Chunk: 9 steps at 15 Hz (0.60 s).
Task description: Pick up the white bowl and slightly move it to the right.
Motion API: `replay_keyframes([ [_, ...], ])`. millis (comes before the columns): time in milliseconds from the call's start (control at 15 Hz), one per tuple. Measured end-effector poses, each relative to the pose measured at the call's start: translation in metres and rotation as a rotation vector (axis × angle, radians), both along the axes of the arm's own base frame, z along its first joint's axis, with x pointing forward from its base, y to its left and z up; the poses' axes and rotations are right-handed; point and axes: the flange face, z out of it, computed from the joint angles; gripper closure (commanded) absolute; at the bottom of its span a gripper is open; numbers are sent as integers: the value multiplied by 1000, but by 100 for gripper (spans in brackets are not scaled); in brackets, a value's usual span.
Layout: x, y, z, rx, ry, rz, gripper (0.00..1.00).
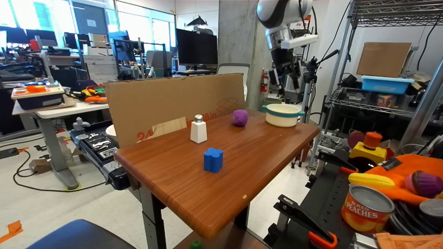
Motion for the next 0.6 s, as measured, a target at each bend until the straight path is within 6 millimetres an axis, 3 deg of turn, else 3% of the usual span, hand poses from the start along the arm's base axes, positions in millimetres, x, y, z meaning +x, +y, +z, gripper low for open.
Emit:
replay_keyframes([
  [333,-16,68,90,35,-234,112,0],
  [467,-33,97,113,86,-294,130,0],
  [600,-46,109,123,100,-312,138,0],
])
